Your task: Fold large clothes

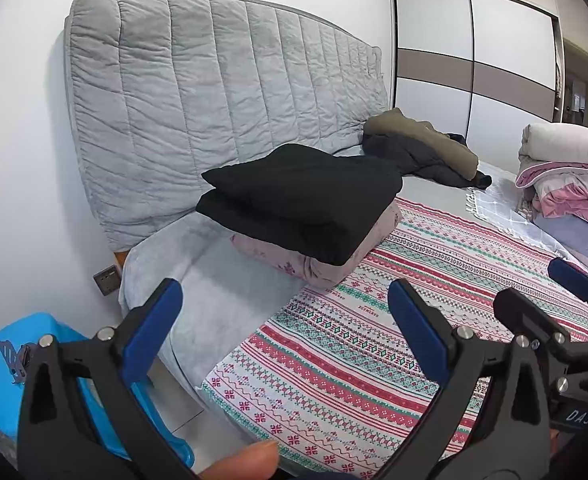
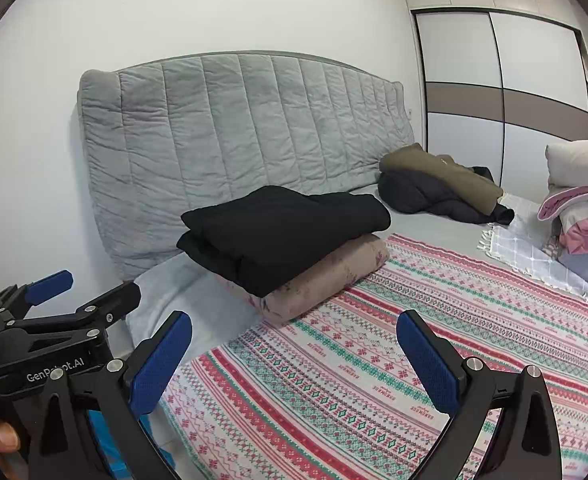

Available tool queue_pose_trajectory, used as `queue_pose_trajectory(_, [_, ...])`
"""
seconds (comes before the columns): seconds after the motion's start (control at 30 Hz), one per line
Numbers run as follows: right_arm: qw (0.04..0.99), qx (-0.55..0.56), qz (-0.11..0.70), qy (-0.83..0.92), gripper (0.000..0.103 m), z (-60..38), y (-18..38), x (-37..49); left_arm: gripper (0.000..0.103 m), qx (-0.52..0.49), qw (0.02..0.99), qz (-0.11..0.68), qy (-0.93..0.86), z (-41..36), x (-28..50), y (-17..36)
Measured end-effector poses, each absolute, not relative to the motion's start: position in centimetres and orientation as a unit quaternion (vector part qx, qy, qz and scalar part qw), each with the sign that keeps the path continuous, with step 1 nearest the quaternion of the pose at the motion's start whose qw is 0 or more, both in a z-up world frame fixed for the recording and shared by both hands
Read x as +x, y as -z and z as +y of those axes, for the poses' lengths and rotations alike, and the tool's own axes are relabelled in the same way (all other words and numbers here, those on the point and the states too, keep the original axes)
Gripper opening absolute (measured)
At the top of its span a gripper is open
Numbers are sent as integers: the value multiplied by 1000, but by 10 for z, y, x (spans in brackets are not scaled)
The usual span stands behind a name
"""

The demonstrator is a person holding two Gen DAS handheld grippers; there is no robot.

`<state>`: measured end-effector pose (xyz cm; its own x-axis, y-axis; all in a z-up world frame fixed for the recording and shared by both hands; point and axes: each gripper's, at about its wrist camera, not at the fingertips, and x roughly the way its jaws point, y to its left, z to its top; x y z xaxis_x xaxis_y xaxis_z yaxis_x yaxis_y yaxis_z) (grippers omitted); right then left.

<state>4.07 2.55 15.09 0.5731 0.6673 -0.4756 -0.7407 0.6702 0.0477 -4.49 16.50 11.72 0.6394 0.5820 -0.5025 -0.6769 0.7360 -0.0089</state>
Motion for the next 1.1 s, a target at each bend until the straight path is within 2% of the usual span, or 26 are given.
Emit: queue_pose_trajectory(1.1, [882, -76, 238, -399, 103, 26, -146, 42, 102, -83, 903, 245, -343, 161, -39, -114])
